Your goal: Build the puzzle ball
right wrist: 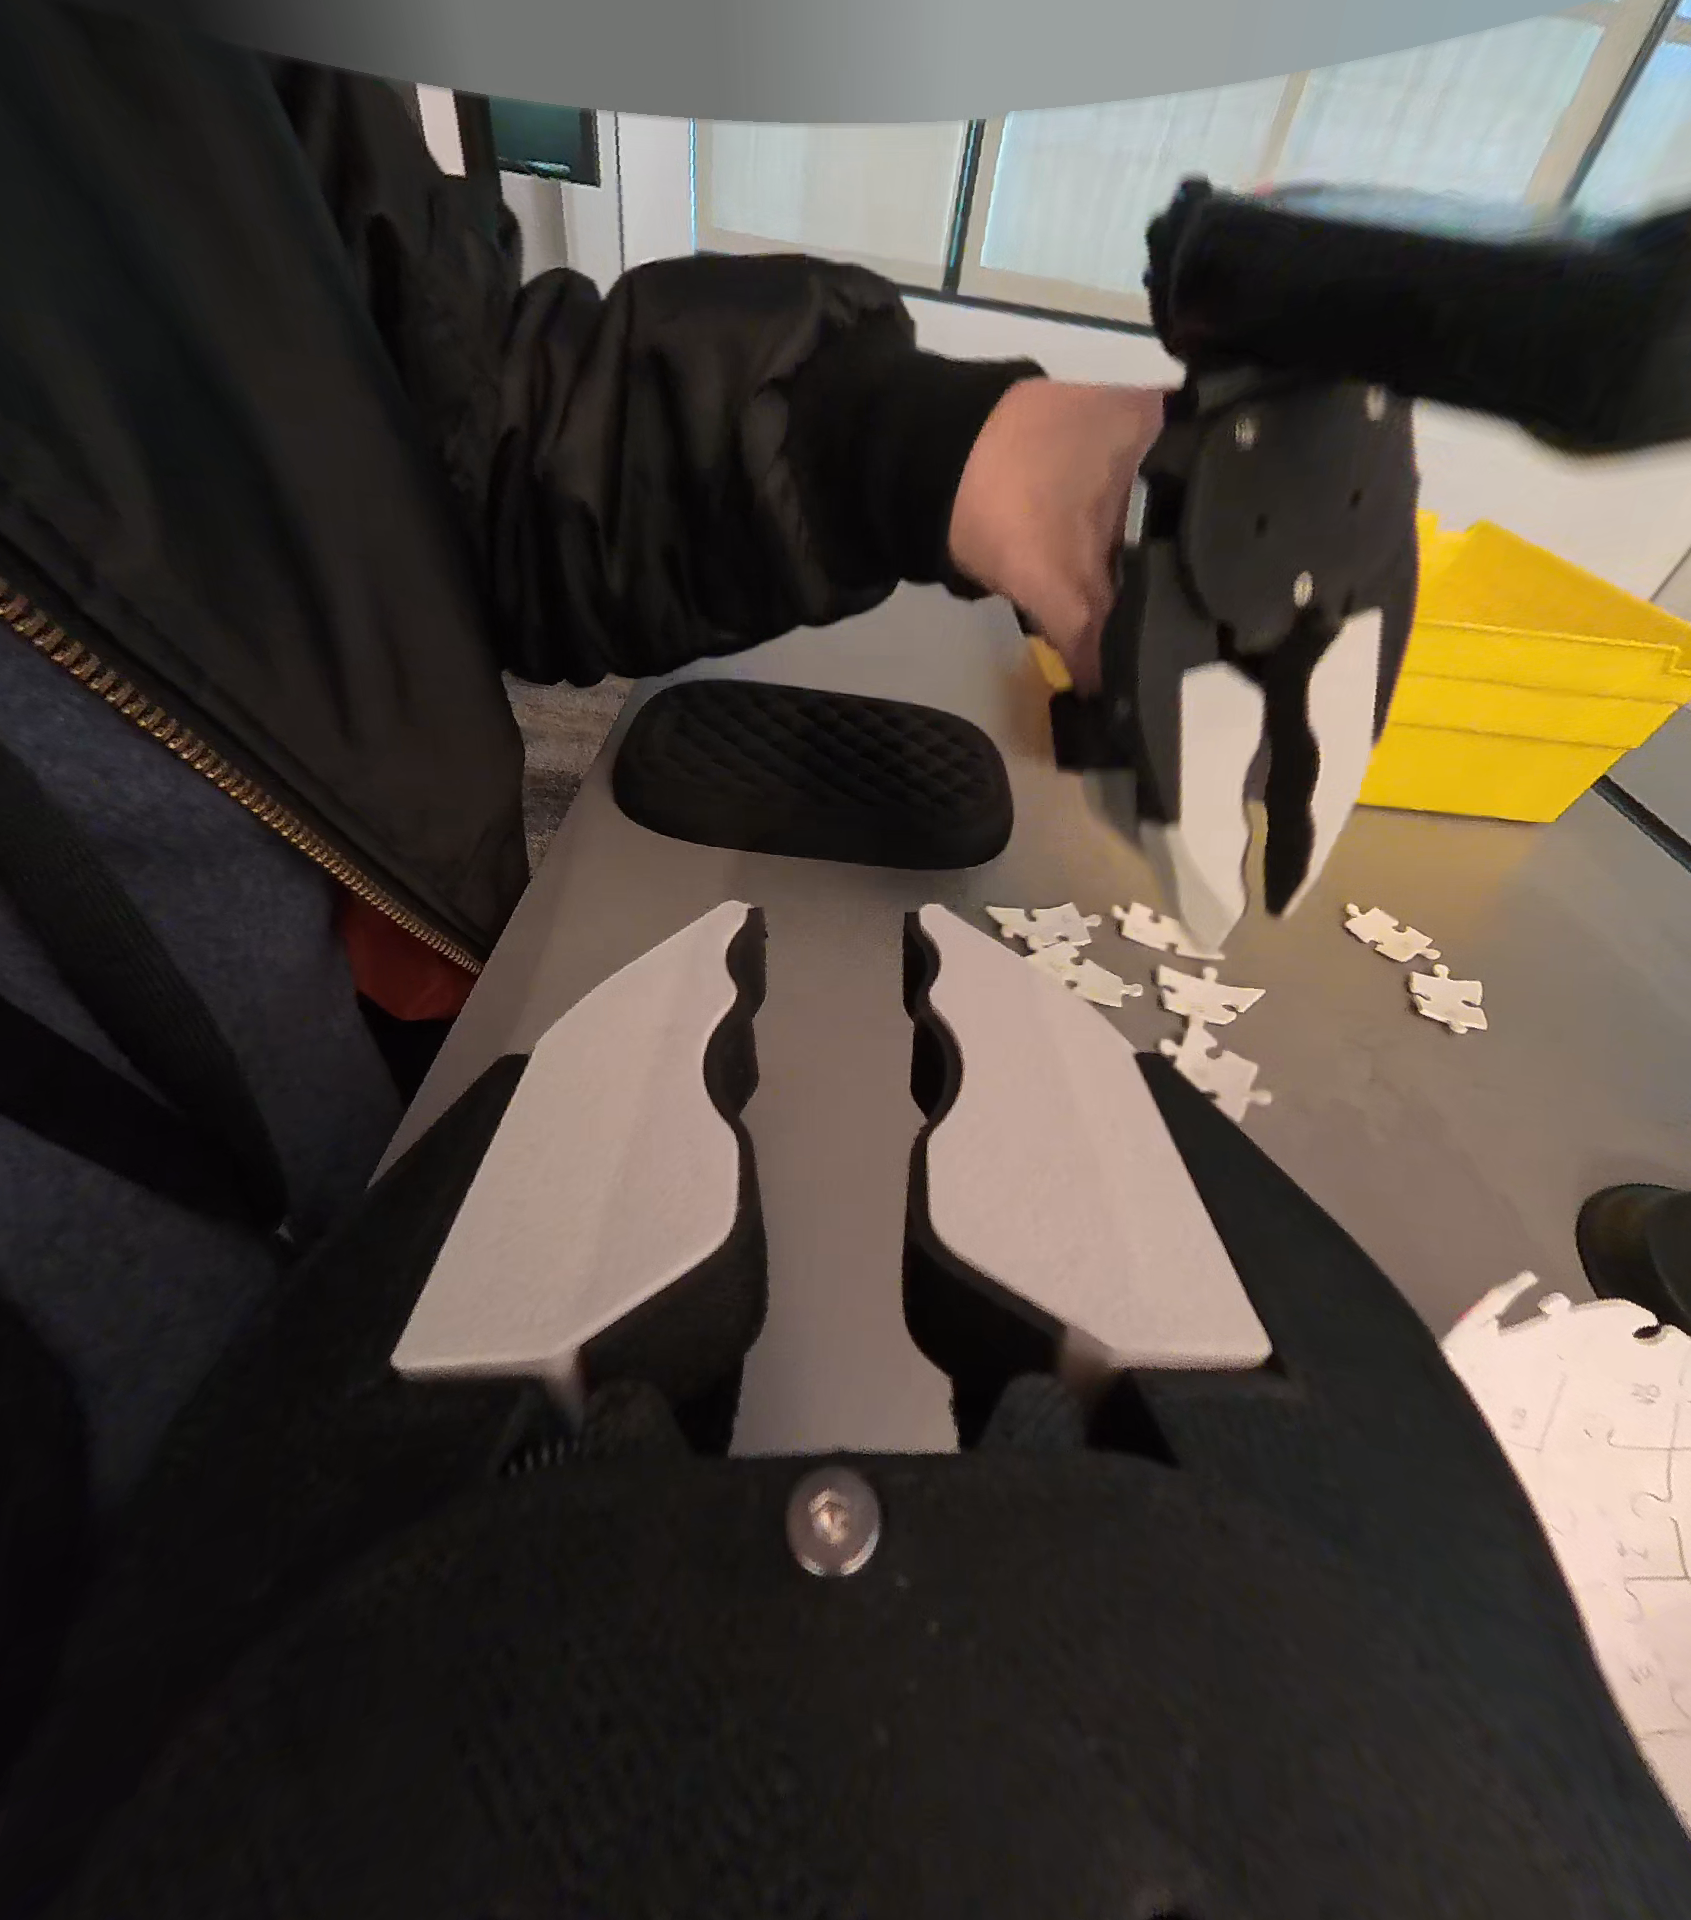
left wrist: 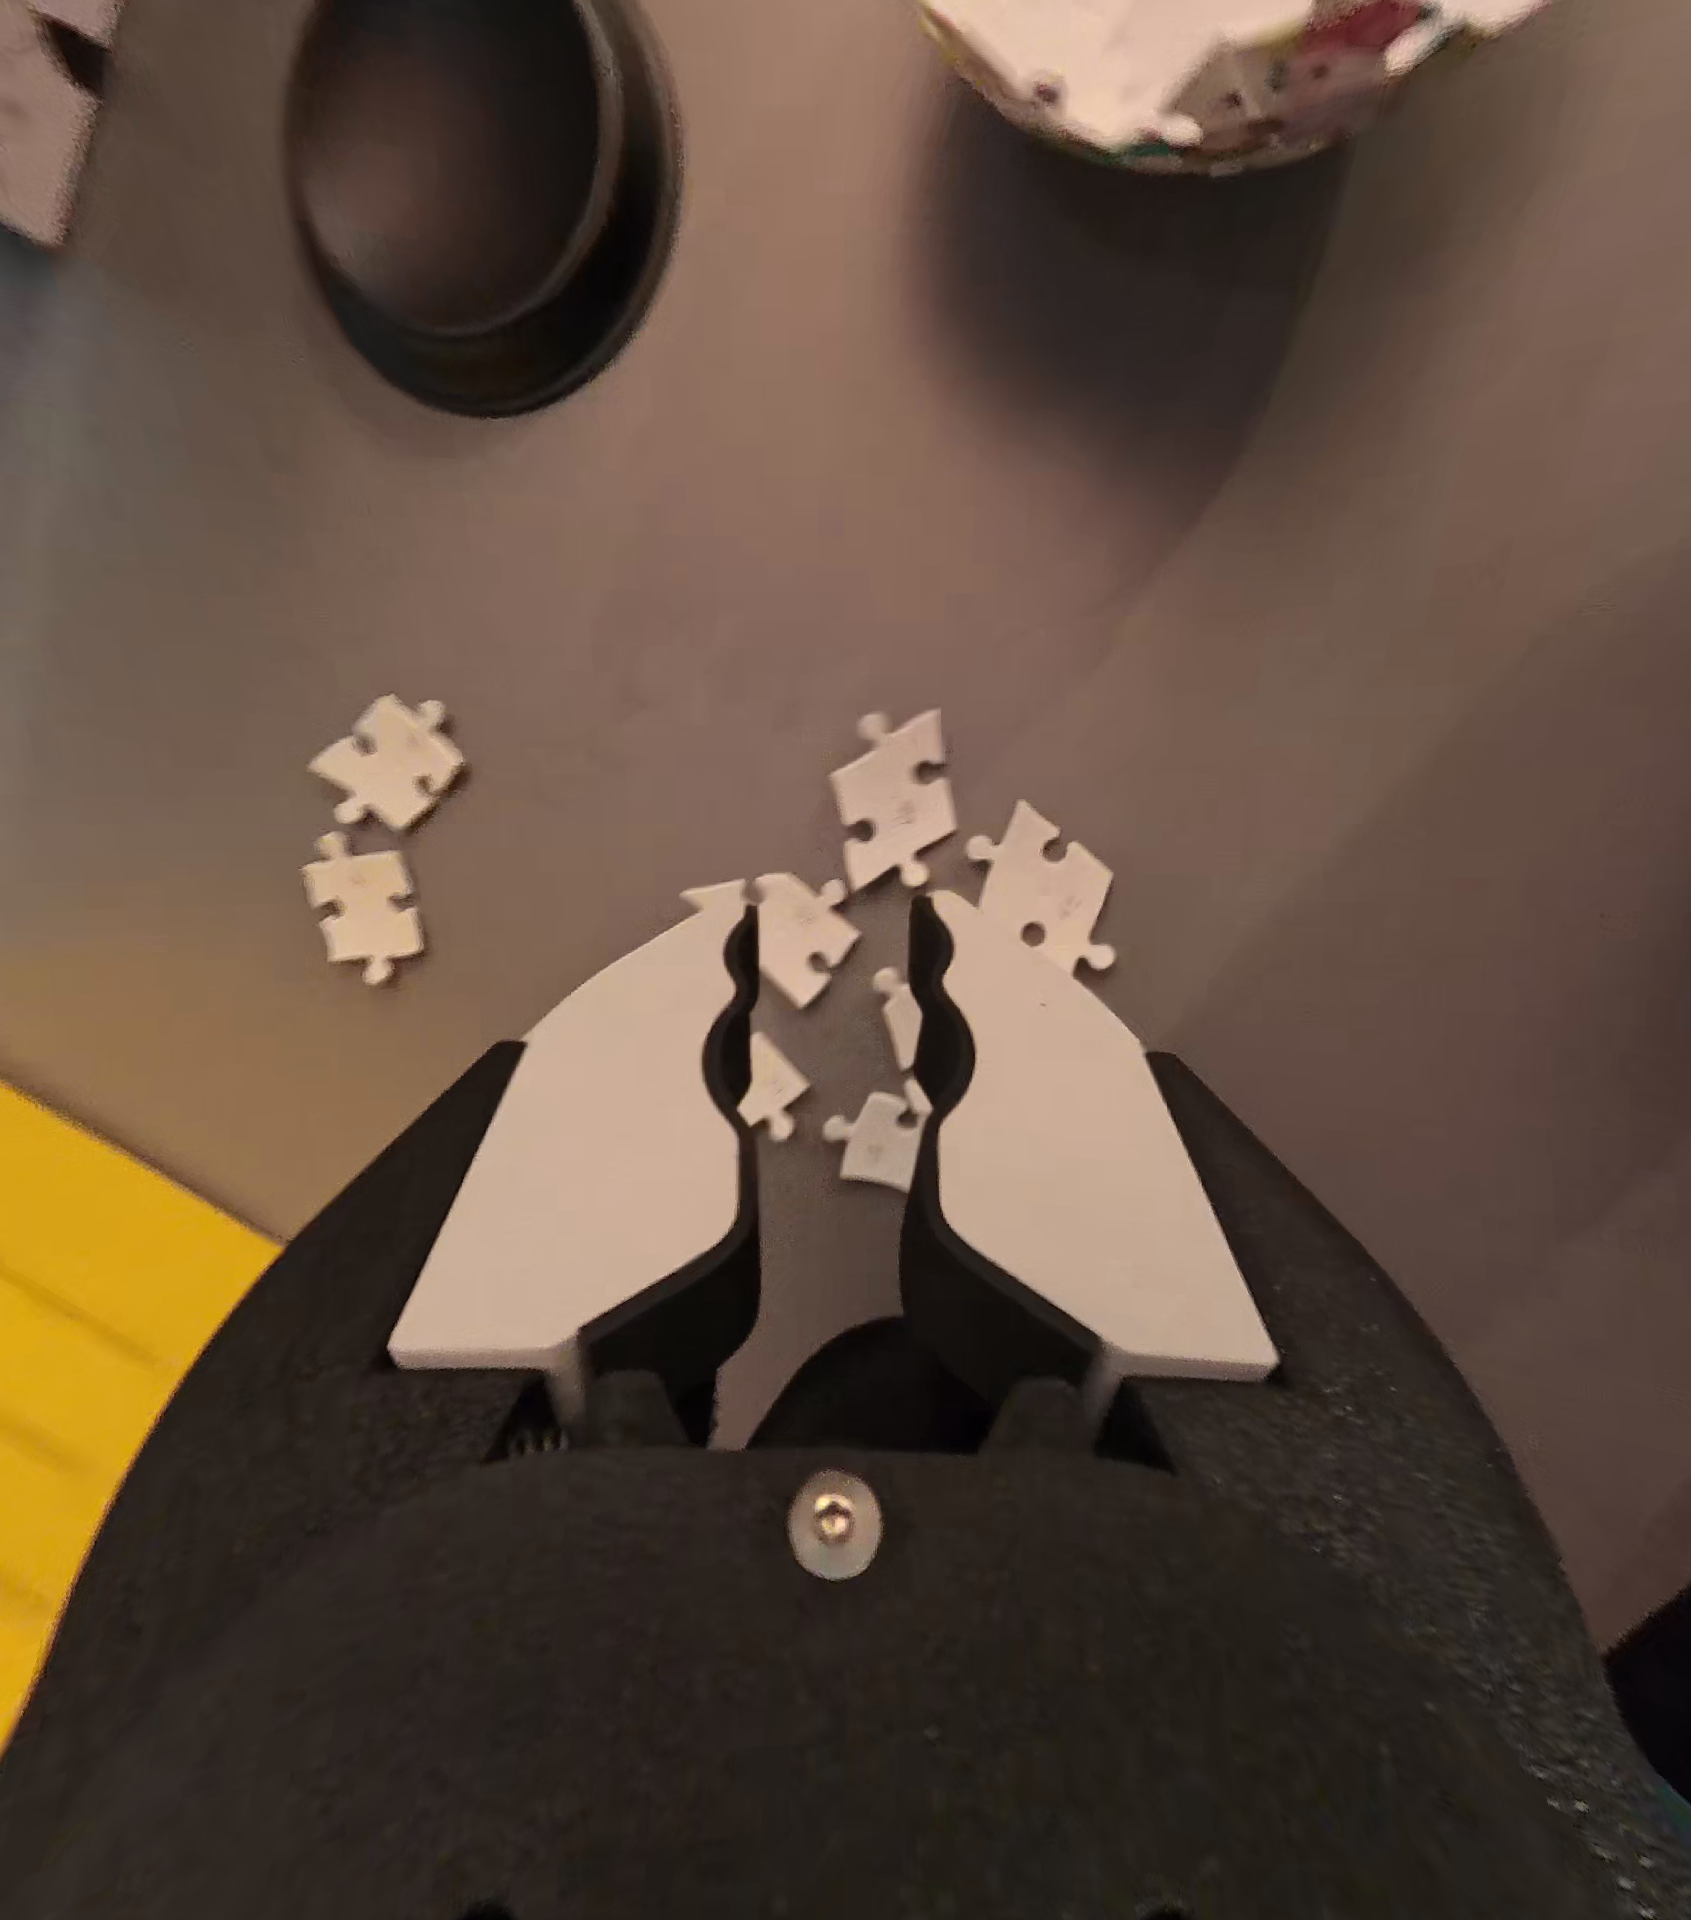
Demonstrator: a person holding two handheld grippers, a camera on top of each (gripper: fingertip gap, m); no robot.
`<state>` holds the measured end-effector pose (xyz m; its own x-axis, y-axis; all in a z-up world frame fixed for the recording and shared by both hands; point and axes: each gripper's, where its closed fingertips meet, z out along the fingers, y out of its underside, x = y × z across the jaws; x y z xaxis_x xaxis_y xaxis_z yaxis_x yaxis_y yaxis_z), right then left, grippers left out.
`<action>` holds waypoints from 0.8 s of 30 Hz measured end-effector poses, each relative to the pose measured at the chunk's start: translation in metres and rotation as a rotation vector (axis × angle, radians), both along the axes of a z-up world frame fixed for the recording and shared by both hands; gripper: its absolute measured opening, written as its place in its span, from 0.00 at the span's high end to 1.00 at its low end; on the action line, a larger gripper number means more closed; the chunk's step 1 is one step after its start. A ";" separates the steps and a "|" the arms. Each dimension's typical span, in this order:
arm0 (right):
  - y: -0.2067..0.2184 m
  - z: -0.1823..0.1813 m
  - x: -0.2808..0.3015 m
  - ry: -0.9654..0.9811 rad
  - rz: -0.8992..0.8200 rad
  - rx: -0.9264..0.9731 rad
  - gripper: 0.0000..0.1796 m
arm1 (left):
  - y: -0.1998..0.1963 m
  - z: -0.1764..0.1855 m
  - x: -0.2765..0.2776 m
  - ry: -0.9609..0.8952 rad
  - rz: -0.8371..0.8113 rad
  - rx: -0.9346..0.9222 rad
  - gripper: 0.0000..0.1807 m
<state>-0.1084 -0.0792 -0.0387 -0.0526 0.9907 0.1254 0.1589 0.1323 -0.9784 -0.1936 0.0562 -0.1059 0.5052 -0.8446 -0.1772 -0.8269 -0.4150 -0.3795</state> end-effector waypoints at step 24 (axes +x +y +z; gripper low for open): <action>0.032 0.012 -0.004 0.160 -0.150 -0.055 0.80 | 0.033 0.192 -0.212 -1.035 0.168 0.528 0.86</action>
